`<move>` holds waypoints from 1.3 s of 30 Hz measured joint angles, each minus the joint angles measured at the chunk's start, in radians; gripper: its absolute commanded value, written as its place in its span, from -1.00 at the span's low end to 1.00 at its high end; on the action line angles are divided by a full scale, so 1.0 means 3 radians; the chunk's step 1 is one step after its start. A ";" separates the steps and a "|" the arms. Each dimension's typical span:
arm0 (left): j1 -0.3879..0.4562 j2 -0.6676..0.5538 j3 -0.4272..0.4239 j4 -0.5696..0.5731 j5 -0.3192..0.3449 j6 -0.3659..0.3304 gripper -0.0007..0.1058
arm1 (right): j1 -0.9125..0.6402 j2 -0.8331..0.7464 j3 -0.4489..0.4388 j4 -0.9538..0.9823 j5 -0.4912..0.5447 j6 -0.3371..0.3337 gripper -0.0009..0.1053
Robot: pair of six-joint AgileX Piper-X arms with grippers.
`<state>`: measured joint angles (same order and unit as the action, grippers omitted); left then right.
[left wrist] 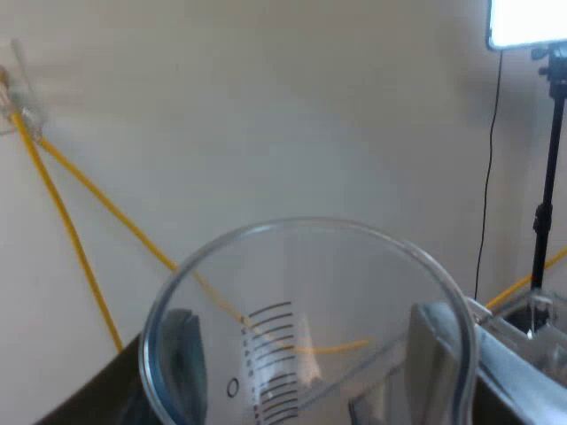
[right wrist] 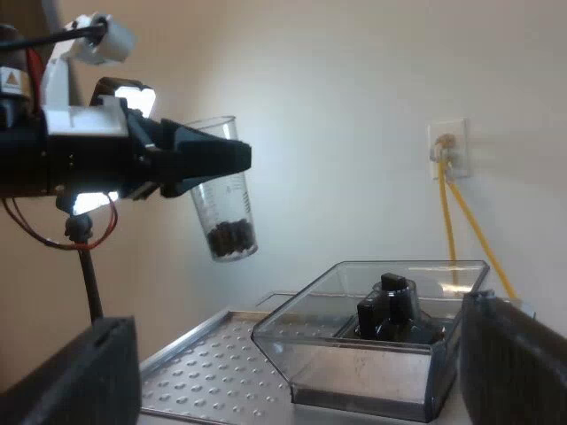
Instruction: Pour the beans into the coffee machine
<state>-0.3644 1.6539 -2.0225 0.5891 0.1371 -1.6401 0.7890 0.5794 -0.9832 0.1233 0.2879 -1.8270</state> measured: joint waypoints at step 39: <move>-0.0370 0.0544 -0.0450 -0.0406 -0.0188 0.3655 -0.44 | 0.0000 0.0000 0.0000 0.0000 0.0005 0.0000 0.50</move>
<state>-0.4754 1.8172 -2.1575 0.4674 0.0806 -0.5437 0.7890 0.5794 -0.9832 0.1233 0.2895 -1.8270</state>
